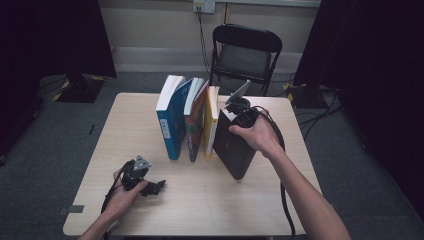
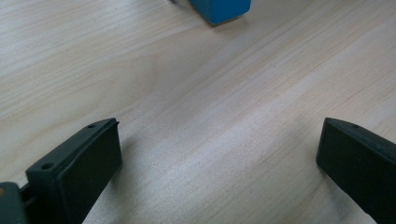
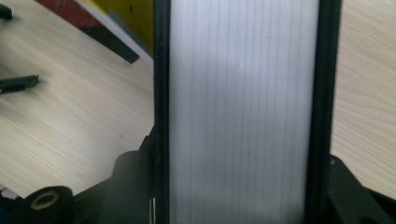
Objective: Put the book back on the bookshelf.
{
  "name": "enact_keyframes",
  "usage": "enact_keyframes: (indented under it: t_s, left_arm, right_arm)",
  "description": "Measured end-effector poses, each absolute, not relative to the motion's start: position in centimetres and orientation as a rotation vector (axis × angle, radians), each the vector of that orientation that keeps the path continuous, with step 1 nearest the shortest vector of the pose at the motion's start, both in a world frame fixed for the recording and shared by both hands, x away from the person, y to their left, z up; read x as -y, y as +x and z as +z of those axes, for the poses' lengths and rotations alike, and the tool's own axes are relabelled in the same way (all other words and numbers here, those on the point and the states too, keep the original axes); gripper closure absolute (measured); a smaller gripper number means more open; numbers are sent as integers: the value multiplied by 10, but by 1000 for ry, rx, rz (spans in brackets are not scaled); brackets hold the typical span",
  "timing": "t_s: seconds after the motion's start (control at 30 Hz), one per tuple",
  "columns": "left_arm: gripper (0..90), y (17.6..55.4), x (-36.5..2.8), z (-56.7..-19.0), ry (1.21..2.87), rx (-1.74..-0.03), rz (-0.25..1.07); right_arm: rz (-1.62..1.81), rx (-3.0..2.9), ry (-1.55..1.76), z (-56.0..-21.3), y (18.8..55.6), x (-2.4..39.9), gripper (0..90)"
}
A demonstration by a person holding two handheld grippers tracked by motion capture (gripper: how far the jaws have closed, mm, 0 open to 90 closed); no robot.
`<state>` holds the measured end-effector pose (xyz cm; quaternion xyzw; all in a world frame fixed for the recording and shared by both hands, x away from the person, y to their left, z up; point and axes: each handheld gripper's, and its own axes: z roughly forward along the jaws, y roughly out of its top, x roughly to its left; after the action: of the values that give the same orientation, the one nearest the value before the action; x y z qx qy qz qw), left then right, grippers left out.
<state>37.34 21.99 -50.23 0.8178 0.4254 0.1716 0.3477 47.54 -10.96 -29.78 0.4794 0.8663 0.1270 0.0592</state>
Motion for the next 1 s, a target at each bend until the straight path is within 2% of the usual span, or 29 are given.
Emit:
enact_keyframes:
  t_s: [1.0]
  left_arm:
    - [0,374,-219,-502,2120,-1105,445]
  right_arm:
    - [331,-2470,1696,-305,516,93,536]
